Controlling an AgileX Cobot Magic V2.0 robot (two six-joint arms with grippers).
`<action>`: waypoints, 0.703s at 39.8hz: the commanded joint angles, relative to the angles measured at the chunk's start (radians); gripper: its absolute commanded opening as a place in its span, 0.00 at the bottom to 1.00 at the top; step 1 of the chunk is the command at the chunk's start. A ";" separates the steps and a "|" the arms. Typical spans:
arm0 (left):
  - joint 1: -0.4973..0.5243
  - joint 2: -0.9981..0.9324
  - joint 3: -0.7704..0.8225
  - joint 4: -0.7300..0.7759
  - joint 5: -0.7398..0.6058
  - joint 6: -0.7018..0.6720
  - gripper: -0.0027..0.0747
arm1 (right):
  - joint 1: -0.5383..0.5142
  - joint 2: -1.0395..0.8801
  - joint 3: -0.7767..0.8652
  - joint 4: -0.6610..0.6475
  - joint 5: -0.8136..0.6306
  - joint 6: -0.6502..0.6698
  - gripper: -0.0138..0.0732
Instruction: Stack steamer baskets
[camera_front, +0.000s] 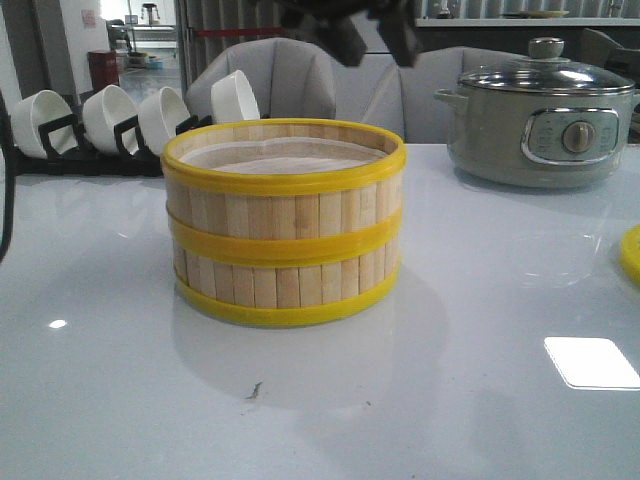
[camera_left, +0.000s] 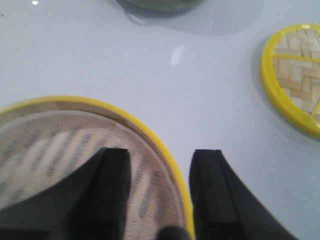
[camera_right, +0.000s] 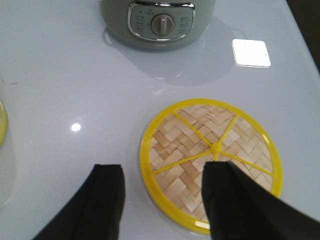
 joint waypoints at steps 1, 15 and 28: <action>0.070 -0.111 -0.050 0.006 -0.044 -0.003 0.16 | -0.001 -0.008 -0.037 -0.004 -0.072 -0.002 0.69; 0.497 -0.327 -0.058 0.000 0.081 -0.003 0.15 | -0.001 -0.008 -0.037 -0.004 -0.073 -0.002 0.69; 0.704 -0.610 0.153 0.003 0.094 -0.003 0.15 | -0.001 -0.008 -0.037 0.012 -0.072 -0.002 0.69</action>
